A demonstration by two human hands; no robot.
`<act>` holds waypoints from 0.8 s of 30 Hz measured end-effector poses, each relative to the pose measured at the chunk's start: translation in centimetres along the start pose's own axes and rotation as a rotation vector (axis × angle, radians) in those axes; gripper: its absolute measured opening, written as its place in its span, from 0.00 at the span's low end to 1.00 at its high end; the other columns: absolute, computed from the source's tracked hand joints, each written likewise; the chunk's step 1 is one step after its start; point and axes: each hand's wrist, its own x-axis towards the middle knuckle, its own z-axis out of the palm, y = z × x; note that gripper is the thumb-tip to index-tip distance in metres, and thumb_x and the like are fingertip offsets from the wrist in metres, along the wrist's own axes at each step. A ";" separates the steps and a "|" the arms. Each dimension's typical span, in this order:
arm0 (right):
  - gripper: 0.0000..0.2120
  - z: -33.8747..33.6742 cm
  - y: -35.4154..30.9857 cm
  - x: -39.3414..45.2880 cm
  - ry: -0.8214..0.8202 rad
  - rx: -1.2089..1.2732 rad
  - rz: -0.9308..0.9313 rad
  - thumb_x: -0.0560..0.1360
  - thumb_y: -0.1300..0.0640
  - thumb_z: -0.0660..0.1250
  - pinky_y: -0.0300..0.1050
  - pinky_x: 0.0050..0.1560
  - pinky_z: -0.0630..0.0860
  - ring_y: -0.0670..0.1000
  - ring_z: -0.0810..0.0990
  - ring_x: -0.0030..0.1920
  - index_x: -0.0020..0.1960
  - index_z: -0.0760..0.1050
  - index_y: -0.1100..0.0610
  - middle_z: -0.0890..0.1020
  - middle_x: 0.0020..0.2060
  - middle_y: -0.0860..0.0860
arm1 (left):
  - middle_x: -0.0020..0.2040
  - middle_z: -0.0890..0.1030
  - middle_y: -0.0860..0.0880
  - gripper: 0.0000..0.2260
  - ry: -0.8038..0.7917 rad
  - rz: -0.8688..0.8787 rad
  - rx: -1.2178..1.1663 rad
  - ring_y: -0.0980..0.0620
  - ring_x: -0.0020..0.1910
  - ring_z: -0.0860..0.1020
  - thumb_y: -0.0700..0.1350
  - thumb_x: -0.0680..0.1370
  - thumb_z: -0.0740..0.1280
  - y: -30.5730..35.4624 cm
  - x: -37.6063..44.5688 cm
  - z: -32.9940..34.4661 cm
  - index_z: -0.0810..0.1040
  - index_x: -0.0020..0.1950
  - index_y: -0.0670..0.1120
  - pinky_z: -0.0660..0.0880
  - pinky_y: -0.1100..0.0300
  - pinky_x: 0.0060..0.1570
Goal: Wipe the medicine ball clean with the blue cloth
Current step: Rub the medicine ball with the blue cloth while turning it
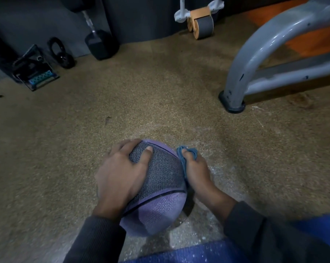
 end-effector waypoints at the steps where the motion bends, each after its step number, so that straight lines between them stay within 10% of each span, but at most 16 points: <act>1: 0.18 0.3 -0.1 -1.0 0.032 -0.044 -0.099 0.75 0.37 0.59 0.54 0.52 0.77 0.54 0.81 0.48 0.52 0.78 0.50 0.82 0.46 0.50 | 0.70 0.72 0.62 0.22 0.003 -0.001 -0.003 0.50 0.67 0.72 0.68 0.77 0.58 -0.1 0.0 0.0 0.73 0.68 0.63 0.68 0.53 0.62; 7: 0.25 1.0 -3.6 -6.5 0.106 -0.478 -0.767 0.75 0.38 0.54 0.44 0.60 0.69 0.45 0.72 0.60 0.67 0.72 0.47 0.76 0.63 0.41 | 0.70 0.72 0.63 0.29 0.014 0.040 0.015 0.51 0.67 0.72 0.70 0.72 0.51 -0.7 -0.9 0.1 0.74 0.68 0.62 0.71 0.49 0.64; 14: 0.20 -1.3 0.3 -1.5 -0.045 -0.015 -0.120 0.73 0.40 0.62 0.60 0.54 0.77 0.58 0.82 0.46 0.48 0.81 0.55 0.84 0.43 0.56 | 0.67 0.77 0.56 0.24 0.144 0.157 0.033 0.45 0.67 0.72 0.64 0.75 0.56 -0.3 -5.4 1.4 0.78 0.66 0.59 0.70 0.42 0.63; 17: 0.15 -2.5 1.7 -1.7 -0.037 0.108 -0.009 0.80 0.51 0.64 0.52 0.46 0.75 0.63 0.82 0.46 0.48 0.81 0.63 0.83 0.44 0.63 | 0.68 0.77 0.55 0.22 0.267 0.232 -0.168 0.48 0.69 0.73 0.61 0.76 0.58 -0.6 -6.9 1.8 0.79 0.66 0.57 0.68 0.45 0.68; 20: 0.17 -2.9 3.4 -2.2 -0.008 0.189 0.118 0.79 0.49 0.65 0.51 0.44 0.75 0.60 0.82 0.40 0.42 0.82 0.61 0.84 0.37 0.59 | 0.70 0.74 0.55 0.27 0.264 -0.080 -0.592 0.59 0.71 0.69 0.65 0.71 0.59 -3.1 -6.5 1.0 0.75 0.68 0.58 0.61 0.58 0.73; 24: 0.17 -2.2 5.3 -2.8 -0.042 0.316 0.285 0.73 0.43 0.68 0.65 0.57 0.77 0.63 0.84 0.47 0.43 0.85 0.57 0.86 0.43 0.59 | 0.60 0.82 0.53 0.34 0.096 -0.370 -0.700 0.50 0.64 0.76 0.73 0.65 0.58 -5.9 -5.7 1.7 0.81 0.61 0.54 0.67 0.47 0.69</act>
